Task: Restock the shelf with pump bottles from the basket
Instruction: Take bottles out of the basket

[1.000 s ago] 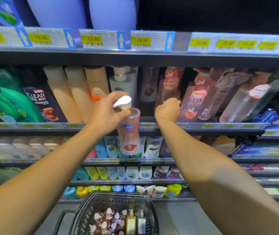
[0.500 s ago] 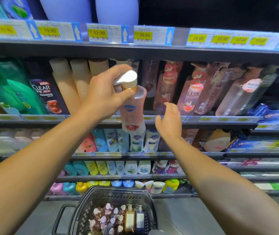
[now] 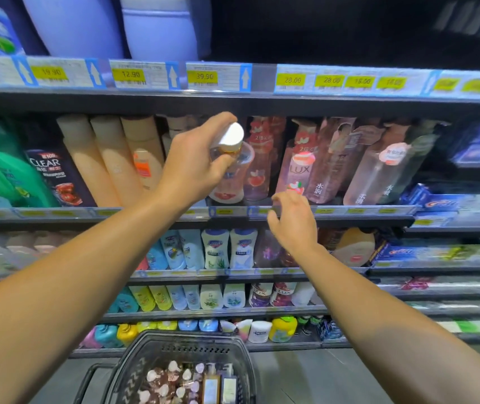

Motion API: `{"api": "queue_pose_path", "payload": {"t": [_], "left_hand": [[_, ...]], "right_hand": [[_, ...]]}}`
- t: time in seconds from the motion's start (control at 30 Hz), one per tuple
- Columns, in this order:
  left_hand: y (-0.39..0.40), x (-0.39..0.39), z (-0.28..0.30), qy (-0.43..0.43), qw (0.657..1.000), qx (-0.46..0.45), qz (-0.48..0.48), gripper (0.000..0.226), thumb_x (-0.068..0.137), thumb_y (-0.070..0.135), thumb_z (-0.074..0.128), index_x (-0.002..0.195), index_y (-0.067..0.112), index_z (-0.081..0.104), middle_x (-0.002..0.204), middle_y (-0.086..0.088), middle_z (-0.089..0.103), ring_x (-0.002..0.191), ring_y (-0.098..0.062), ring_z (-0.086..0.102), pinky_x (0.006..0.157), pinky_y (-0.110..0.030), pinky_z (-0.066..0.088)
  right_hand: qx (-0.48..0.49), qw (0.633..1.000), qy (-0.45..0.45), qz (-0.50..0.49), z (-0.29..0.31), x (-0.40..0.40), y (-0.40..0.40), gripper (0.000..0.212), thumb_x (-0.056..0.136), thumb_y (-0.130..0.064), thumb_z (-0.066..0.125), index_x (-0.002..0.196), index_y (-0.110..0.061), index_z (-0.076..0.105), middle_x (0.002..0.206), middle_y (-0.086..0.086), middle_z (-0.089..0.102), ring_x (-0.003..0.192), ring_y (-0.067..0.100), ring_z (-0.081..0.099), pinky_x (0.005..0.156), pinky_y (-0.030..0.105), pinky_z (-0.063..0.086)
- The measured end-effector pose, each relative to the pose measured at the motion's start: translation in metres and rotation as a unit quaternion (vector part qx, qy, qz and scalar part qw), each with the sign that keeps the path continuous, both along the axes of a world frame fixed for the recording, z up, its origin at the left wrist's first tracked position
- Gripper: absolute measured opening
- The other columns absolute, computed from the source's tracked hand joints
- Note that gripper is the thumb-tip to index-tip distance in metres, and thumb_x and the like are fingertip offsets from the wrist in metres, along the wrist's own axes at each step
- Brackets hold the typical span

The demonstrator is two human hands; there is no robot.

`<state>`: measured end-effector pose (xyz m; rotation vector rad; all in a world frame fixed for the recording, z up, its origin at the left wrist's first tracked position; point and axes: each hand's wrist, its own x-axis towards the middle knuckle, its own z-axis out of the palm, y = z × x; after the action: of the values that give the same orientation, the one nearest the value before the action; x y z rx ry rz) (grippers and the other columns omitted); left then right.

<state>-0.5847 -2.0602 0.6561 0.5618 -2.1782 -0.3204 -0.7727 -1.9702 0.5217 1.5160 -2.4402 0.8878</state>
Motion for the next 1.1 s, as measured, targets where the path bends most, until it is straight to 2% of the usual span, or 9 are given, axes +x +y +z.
{"api": "queue_pose_path", "payload": {"t": [0.1,0.2,0.3,0.37,0.5,0.63,0.73,0.93,1.1], "left_hand": [[-0.002,-0.011,-0.007,-0.006,1.0,0.012,0.02,0.047,0.079,0.015,0.07,0.126,0.013,0.06,0.109,-0.008,0.07,0.101,-0.03,0.063,0.083,-0.032,0.045],[-0.005,-0.021,-0.01,-0.01,0.998,0.044,0.036,0.048,0.083,0.015,0.072,0.129,0.015,0.059,0.113,-0.007,0.069,0.106,-0.028,0.062,0.087,-0.032,0.046],[-0.008,-0.03,-0.009,-0.008,0.997,0.055,0.053,0.05,0.084,0.016,0.073,0.131,0.016,0.058,0.117,-0.005,0.068,0.109,-0.025,0.061,0.089,-0.026,0.043],[-0.01,-0.034,-0.007,-0.012,0.996,0.059,0.059,0.05,0.084,0.016,0.073,0.132,0.016,0.058,0.118,-0.004,0.068,0.109,-0.024,0.061,0.087,-0.02,0.039],[-0.011,-0.035,-0.005,-0.019,0.996,0.055,0.061,0.05,0.084,0.015,0.073,0.132,0.016,0.058,0.122,-0.002,0.066,0.111,-0.02,0.059,0.087,-0.018,0.039],[-0.008,-0.032,-0.004,-0.006,0.998,0.044,0.053,0.044,0.084,0.013,0.072,0.126,0.015,0.06,0.116,0.0,0.067,0.106,-0.021,0.06,0.086,-0.026,0.044],[-0.009,-0.031,-0.004,-0.006,0.997,0.046,0.054,0.044,0.084,0.013,0.071,0.126,0.016,0.06,0.117,0.002,0.067,0.105,-0.019,0.06,0.085,-0.022,0.043],[-0.012,-0.027,-0.004,-0.008,0.997,0.054,0.059,0.049,0.084,0.014,0.072,0.131,0.017,0.058,0.126,0.0,0.064,0.116,-0.02,0.058,0.091,-0.025,0.043],[-0.013,-0.025,-0.003,-0.003,0.997,0.058,0.049,0.046,0.084,0.014,0.072,0.128,0.016,0.059,0.122,0.001,0.066,0.111,-0.018,0.058,0.087,-0.018,0.04]], "right_hand": [[-0.111,0.99,-0.054,-0.065,0.019,-0.013,0.004,0.03,0.082,-0.017,0.068,0.107,-0.01,0.053,0.111,0.006,0.048,0.101,0.027,0.05,0.076,0.034,0.042],[-0.16,0.975,-0.102,-0.118,0.03,-0.025,0.0,0.054,0.077,-0.021,0.073,0.122,-0.009,0.045,0.122,0.009,0.044,0.109,0.03,0.049,0.082,0.038,0.045],[-0.118,0.972,-0.135,-0.149,0.031,-0.03,-0.007,0.082,0.076,-0.031,0.075,0.142,-0.01,0.03,0.137,0.01,0.039,0.123,0.031,0.044,0.089,0.043,0.046],[-0.063,0.974,-0.144,-0.165,0.027,-0.031,-0.012,0.09,0.077,-0.039,0.076,0.145,-0.012,0.025,0.141,0.009,0.039,0.126,0.031,0.043,0.088,0.044,0.046],[-0.035,0.972,-0.144,-0.182,0.016,-0.035,-0.018,0.078,0.081,-0.038,0.074,0.141,-0.012,0.031,0.135,0.01,0.048,0.122,0.033,0.049,0.085,0.044,0.047],[-0.048,0.971,-0.149,-0.183,0.011,-0.04,-0.02,0.067,0.082,-0.034,0.073,0.135,-0.011,0.039,0.128,0.009,0.052,0.116,0.034,0.054,0.086,0.043,0.047],[-0.052,0.971,-0.15,-0.18,0.011,-0.041,-0.019,0.068,0.082,-0.033,0.073,0.137,-0.01,0.038,0.129,0.01,0.052,0.116,0.034,0.053,0.087,0.043,0.047],[-0.054,0.973,-0.142,-0.175,0.008,-0.042,-0.019,0.07,0.084,-0.032,0.072,0.14,-0.01,0.036,0.132,0.01,0.05,0.117,0.035,0.052,0.091,0.044,0.045],[-0.053,0.97,-0.147,-0.188,0.01,-0.044,-0.019,0.067,0.085,-0.029,0.071,0.139,-0.009,0.036,0.132,0.012,0.049,0.118,0.036,0.052,0.093,0.045,0.044]]}}
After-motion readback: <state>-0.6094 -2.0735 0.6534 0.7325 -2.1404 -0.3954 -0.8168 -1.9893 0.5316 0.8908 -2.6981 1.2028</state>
